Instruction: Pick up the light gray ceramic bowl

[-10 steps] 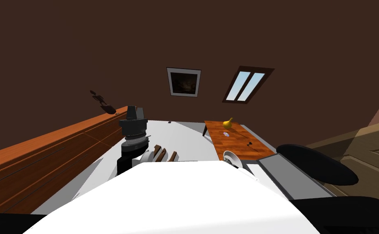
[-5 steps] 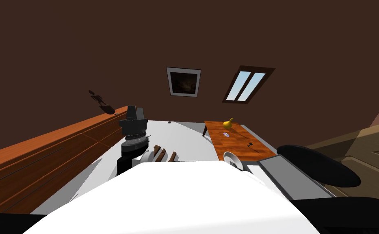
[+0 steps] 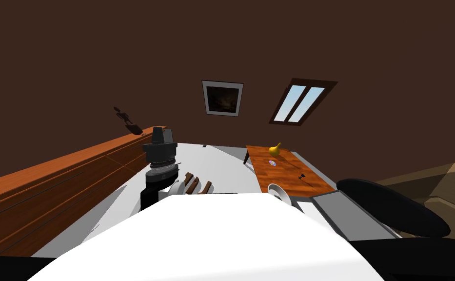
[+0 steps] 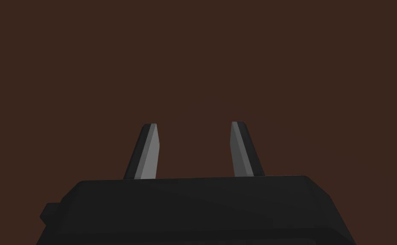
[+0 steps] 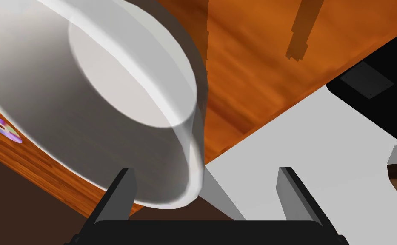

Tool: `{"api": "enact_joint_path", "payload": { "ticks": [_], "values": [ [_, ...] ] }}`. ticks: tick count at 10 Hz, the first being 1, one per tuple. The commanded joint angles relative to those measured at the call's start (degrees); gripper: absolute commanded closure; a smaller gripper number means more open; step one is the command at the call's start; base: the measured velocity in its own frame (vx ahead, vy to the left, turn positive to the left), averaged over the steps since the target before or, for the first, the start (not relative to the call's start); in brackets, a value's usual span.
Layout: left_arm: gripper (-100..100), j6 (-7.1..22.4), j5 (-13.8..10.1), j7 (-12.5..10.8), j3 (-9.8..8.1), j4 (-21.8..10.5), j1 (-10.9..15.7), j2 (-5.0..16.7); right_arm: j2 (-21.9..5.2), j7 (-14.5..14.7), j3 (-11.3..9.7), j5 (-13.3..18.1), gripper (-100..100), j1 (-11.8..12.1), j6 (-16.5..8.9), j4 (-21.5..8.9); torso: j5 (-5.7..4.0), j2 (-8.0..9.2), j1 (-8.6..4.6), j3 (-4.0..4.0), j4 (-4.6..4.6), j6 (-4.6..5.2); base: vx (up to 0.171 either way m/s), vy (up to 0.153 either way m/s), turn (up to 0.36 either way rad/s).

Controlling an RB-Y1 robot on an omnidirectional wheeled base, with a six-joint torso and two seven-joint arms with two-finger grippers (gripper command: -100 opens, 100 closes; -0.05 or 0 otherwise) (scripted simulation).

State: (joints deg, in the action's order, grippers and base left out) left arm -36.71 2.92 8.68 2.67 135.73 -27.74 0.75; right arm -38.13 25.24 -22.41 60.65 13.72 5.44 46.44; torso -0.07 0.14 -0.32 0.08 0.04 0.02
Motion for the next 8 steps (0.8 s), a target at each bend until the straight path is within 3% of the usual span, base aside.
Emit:
{"api": "enact_joint_path", "payload": {
  "ticks": [1,2,6,7,8],
  "values": [
    [0,0.0,0.0,0.0,0.0,0.0,0.0,0.0,0.0,0.0,0.0,0.0,-100,0.0,0.0,0.0,0.0,0.0,0.0,0.0,0.0,0.0,-0.009,-0.041,0.017],
    [0,0.0,0.0,0.0,0.0,0.0,0.0,0.0,0.05,-0.12,-0.13,-0.02,100,-0.03,-0.3,0.0,0.03,-0.04,0.15,-0.02,-0.01,0.01,-0.002,-0.008,-0.002],
    [0,0.0,0.0,0.0,0.01,0.0,0.0,-0.01,-0.05,-0.15,-0.06,-0.03,100,-0.06,-0.27,0.0,-0.12,-0.02,0.14,-0.02,-0.02,0.03,0.0,-0.002,0.001],
    [0,0.0,0.0,0.0,0.01,0.0,0.0,-0.01,-0.04,-0.16,-0.05,-0.04,0,-0.07,-0.28,0.01,-0.11,-0.02,0.14,-0.02,-0.03,0.03,0.0,0.0,0.0],
    [0,0.0,0.0,0.0,0.01,0.0,0.0,-0.01,-1.88,-0.46,0.27,0.13,100,0.59,1.32,1.03,-0.1,-0.03,0.15,-0.03,-0.03,0.03,0.018,0.068,-0.155]
  ]
}}
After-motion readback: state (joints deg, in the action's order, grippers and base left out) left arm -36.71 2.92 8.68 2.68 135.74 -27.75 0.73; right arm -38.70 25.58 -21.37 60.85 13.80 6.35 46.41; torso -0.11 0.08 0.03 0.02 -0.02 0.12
